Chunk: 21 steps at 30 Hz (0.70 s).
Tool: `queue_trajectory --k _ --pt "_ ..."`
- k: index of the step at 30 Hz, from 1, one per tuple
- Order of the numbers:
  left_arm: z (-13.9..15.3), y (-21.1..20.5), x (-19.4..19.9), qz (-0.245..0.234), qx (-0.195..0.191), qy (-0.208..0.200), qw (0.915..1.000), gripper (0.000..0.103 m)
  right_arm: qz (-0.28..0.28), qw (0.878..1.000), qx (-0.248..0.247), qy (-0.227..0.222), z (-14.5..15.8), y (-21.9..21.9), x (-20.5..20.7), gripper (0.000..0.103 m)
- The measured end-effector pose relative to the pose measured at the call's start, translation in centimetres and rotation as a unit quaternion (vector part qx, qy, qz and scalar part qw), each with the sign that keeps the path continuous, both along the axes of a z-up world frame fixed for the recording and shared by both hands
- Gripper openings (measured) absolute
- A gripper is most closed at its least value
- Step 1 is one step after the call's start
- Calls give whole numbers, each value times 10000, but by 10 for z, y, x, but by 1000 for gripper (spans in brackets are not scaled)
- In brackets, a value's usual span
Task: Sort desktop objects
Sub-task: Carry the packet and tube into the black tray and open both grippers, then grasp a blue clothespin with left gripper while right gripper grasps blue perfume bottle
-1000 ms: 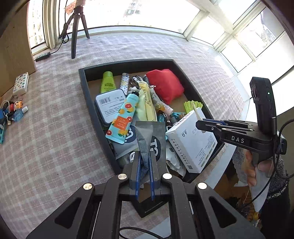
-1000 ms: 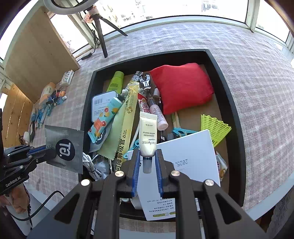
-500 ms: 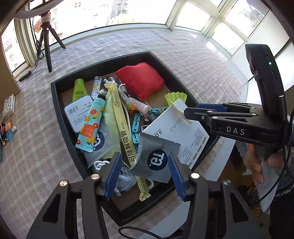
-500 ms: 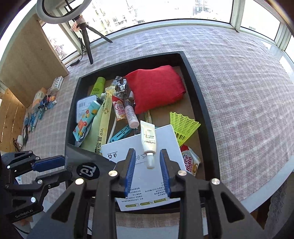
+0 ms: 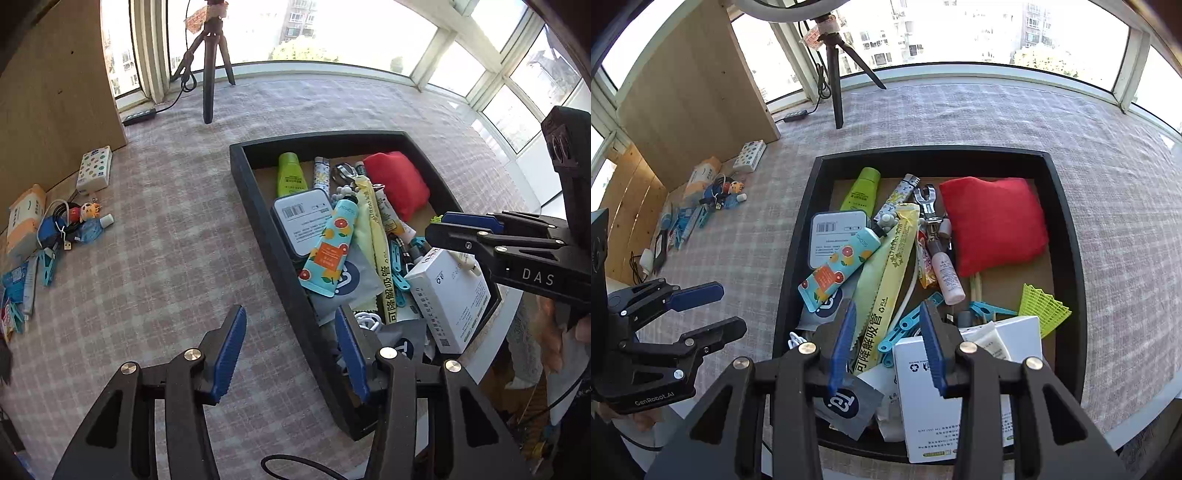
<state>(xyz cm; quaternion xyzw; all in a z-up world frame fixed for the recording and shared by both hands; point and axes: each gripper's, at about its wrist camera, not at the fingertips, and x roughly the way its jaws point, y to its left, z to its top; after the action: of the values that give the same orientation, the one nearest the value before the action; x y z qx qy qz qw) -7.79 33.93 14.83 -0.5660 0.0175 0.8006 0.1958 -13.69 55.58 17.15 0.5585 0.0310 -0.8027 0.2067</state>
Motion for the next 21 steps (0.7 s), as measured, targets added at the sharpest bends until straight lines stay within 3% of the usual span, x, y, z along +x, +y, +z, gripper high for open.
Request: queue_trajectory --k 9,17,21 --pt "-16 -116 -31 1057 -239 -37 9941 46 1337 9909 96 127 0 -124 -20 35" --pt "-44 -207 -58 1928 -408 -195 9802 46 2749 9602 389 309 -20 -242 -35 36" --pt "-61 -233 -74 2153 -443 -330 9750 40 3271 9431 526 285 -37 -291 -46 36"
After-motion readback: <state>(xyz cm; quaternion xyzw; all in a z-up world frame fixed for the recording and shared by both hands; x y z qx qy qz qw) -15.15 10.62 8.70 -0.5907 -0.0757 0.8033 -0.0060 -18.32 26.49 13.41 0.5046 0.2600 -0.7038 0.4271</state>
